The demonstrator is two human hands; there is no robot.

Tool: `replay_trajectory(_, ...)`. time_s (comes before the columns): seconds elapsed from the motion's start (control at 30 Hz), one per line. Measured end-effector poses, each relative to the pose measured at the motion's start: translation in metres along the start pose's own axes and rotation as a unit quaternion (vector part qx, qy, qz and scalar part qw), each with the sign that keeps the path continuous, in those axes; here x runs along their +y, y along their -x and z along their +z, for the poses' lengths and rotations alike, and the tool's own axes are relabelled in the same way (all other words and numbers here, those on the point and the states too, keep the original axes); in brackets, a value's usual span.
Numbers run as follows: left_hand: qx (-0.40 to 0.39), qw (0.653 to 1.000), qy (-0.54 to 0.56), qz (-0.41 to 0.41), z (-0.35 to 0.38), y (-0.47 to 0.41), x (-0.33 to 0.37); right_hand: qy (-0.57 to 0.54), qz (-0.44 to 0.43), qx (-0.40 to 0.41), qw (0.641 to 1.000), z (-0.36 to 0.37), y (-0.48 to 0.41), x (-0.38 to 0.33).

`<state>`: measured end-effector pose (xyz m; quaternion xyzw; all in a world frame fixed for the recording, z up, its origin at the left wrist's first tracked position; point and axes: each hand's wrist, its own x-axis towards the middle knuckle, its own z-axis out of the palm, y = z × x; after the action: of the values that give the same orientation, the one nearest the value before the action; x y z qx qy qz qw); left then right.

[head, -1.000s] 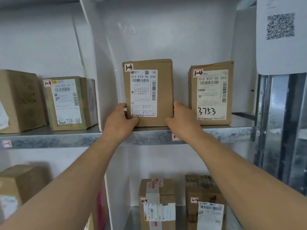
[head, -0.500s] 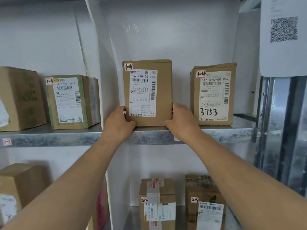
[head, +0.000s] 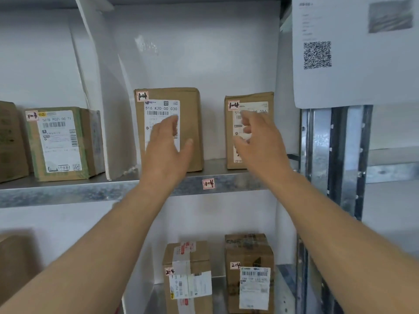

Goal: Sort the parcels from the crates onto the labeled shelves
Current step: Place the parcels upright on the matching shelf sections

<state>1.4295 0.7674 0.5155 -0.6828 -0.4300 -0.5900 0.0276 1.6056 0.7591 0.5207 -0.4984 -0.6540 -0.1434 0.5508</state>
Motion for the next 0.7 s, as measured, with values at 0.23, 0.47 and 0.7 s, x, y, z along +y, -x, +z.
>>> replay_trajectory(0.23,-0.143,0.989,0.011,-0.029,0.062,0.000,0.033,0.010,0.113,-0.049,0.992,-0.015,0.000,0.052)
replay_trajectory(0.47,-0.198,0.974,-0.053,-0.095,0.090,-0.009,0.025,0.031,0.161,-0.140,0.976,-0.007,0.002,0.071)
replay_trajectory(0.7,-0.200,0.972,-0.075,-0.097,0.098,-0.014,0.017,0.076,0.150,-0.158,0.973,0.000,-0.005,0.077)
